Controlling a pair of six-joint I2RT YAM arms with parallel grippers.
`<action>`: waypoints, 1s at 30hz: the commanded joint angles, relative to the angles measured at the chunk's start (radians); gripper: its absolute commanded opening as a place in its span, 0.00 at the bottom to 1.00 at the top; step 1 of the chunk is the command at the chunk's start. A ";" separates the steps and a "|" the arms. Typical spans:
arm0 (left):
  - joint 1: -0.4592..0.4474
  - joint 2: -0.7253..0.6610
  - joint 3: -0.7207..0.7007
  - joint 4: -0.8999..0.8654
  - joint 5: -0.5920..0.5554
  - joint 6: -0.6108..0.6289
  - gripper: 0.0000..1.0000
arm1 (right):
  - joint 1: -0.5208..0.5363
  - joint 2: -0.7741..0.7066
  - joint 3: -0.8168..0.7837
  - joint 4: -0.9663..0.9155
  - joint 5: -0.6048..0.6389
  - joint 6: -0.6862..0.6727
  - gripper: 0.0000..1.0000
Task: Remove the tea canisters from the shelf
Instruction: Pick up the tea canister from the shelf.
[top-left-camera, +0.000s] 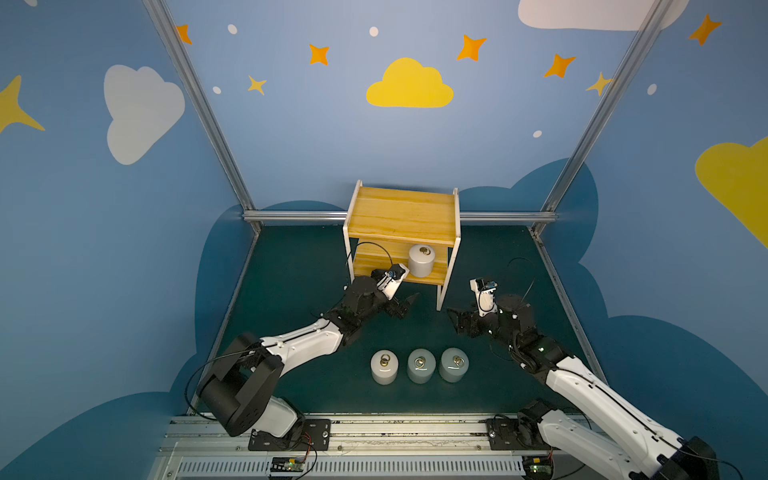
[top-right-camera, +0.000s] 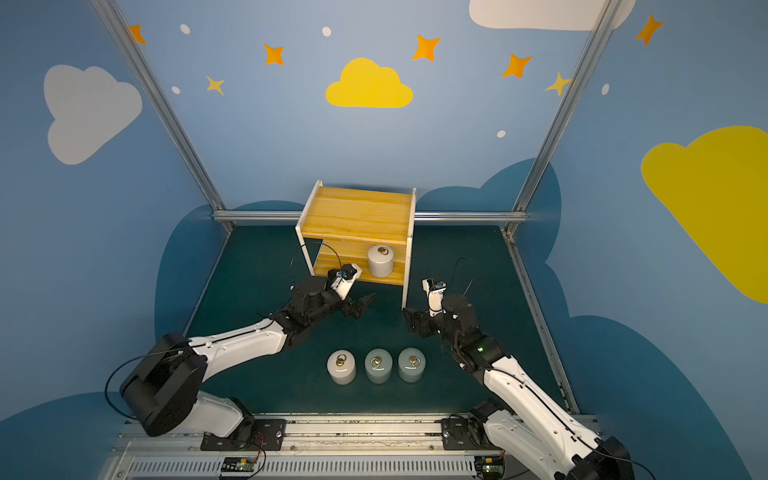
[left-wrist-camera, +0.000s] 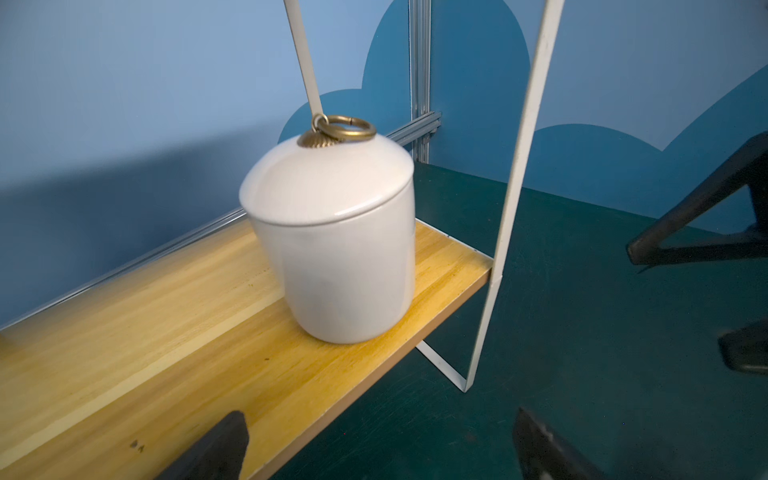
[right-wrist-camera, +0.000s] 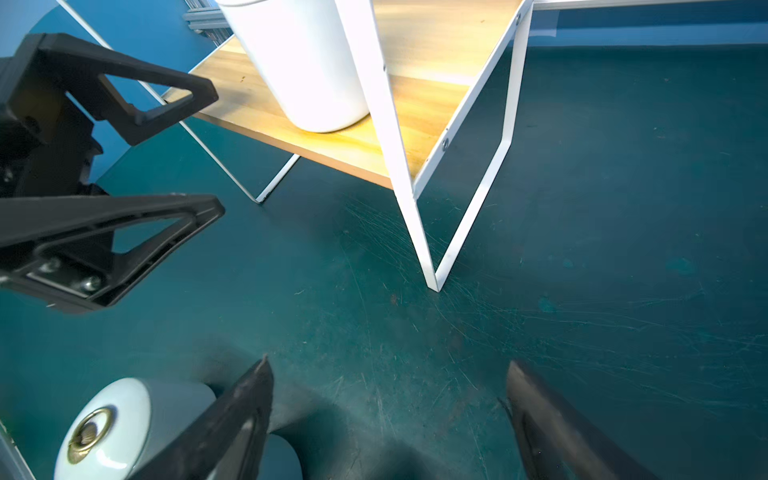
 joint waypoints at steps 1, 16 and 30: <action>0.001 0.034 0.046 0.096 -0.023 0.028 1.00 | -0.007 0.006 -0.013 0.029 -0.011 0.004 0.89; -0.009 0.182 0.123 0.230 -0.104 0.004 1.00 | -0.022 0.025 -0.014 0.041 -0.028 0.005 0.89; -0.016 0.279 0.214 0.237 -0.118 -0.030 1.00 | -0.036 0.018 -0.017 0.035 -0.038 0.003 0.89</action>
